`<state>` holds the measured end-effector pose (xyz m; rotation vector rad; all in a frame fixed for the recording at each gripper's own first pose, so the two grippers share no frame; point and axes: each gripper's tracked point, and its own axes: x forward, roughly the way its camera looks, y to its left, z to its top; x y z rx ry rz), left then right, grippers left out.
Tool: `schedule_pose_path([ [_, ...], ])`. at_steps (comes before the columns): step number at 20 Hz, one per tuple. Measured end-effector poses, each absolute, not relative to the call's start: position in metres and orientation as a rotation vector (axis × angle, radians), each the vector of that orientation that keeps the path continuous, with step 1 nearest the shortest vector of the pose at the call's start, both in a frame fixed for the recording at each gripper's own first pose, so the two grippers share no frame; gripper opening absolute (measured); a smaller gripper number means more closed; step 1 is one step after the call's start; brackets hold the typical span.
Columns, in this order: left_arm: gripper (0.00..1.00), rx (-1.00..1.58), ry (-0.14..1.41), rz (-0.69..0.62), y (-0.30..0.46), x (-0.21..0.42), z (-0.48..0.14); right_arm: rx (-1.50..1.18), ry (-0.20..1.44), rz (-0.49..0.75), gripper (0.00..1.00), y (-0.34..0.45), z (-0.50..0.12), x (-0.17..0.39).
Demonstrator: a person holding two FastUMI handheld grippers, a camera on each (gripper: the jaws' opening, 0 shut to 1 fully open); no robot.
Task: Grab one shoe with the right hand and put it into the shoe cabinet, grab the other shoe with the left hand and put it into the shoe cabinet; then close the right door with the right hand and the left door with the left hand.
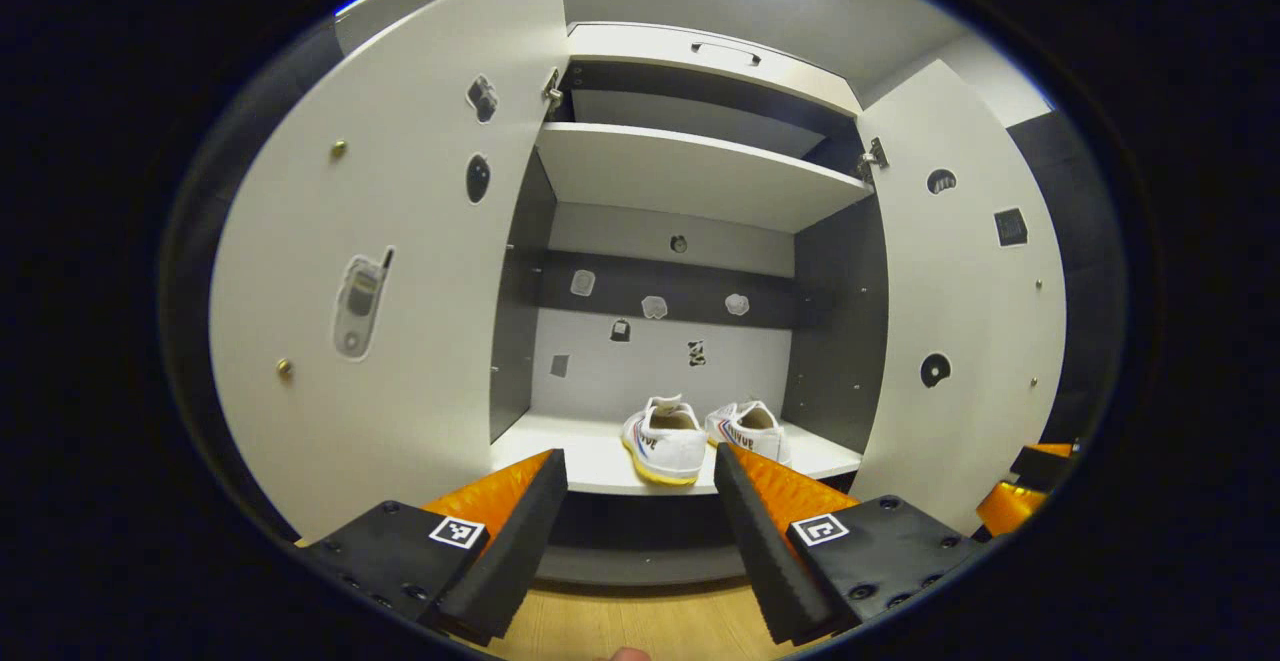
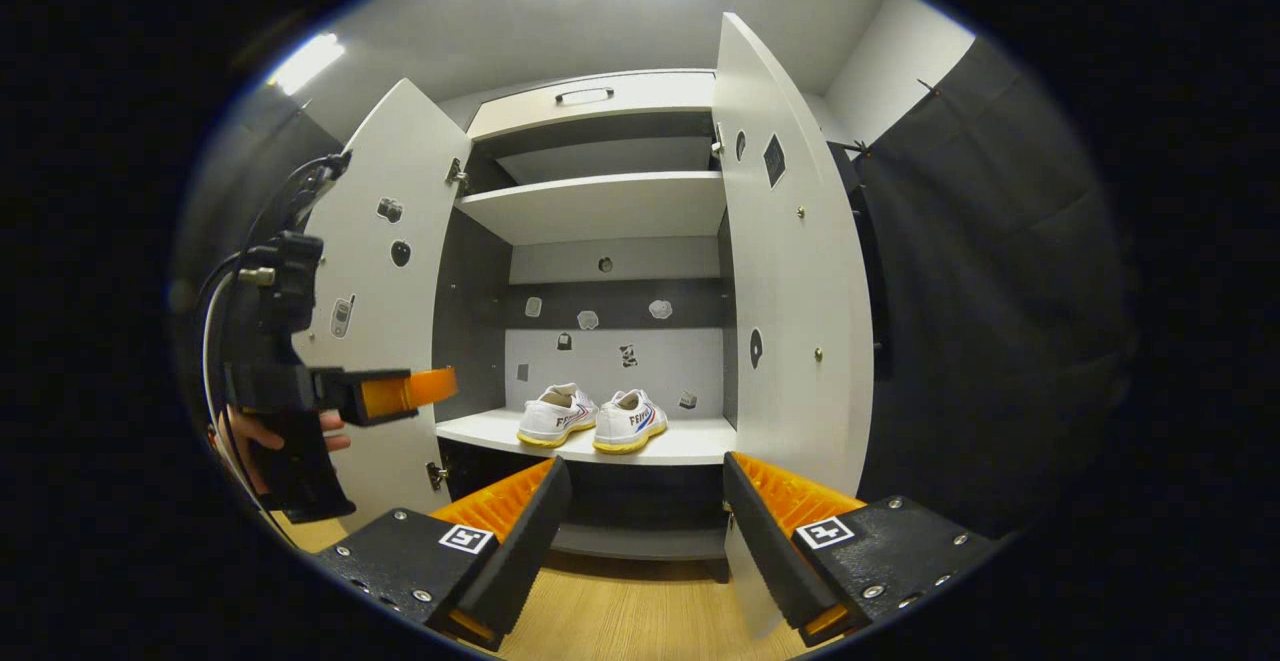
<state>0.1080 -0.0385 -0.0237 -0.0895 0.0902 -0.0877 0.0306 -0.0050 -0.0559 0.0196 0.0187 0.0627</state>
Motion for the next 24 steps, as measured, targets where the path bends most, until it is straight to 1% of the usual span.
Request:
schedule_pose_path([
  [3,0.94,-0.093,0.152,-0.056,-0.038,0.07,-0.066,0.023,0.039,0.063,0.94,-0.003,-0.065,0.023],
  [4,0.96,-0.1,0.155,-0.044,-0.035,0.062,-0.074,0.014,0.044,0.059,0.94,-0.004,-0.068,0.021],
  [7,0.95,-0.138,0.147,-0.029,-0.032,0.041,-0.087,-0.008,0.034,0.065,0.94,-0.01,-0.057,0.012],
  [8,0.96,-0.133,0.146,-0.018,-0.029,0.035,-0.088,-0.018,0.019,0.059,0.91,-0.019,-0.045,0.009],
  [9,0.96,-0.126,0.146,-0.007,-0.026,0.032,-0.088,-0.033,0.0,0.055,0.94,-0.032,-0.029,0.007],
  [12,0.96,-0.121,0.148,-0.011,-0.026,0.024,-0.085,-0.122,-0.033,-0.008,0.94,-0.093,0.008,0.003],
  [13,0.94,-0.123,0.146,-0.013,-0.025,0.025,-0.084,-0.159,-0.041,-0.052,0.94,-0.12,0.014,0.004],
  [15,0.95,-0.127,0.147,-0.019,-0.026,0.027,-0.082,-0.207,-0.031,-0.126,0.94,-0.162,0.017,0.011],
  [17,0.96,-0.127,0.145,-0.019,-0.026,0.03,-0.078,-0.222,-0.015,-0.159,0.94,-0.187,0.014,0.025],
  [20,0.94,-0.13,0.141,-0.016,-0.027,0.032,-0.074,-0.216,0.016,-0.159,0.94,-0.202,-0.003,0.045],
  [21,0.94,-0.131,0.14,-0.016,-0.027,0.031,-0.073,-0.217,0.032,-0.14,0.94,-0.202,-0.011,0.047],
  [22,0.96,-0.131,0.141,-0.013,-0.026,0.03,-0.073,-0.2,-0.006,-0.138,0.94,-0.201,-0.006,0.048],
  [23,0.96,-0.132,0.144,-0.011,-0.026,0.03,-0.074,-0.189,-0.006,-0.135,0.84,-0.2,-0.001,0.048],
  [24,0.96,-0.135,0.15,-0.014,-0.028,0.03,-0.075,-0.17,-0.001,-0.117,0.91,-0.194,-0.002,0.048],
])
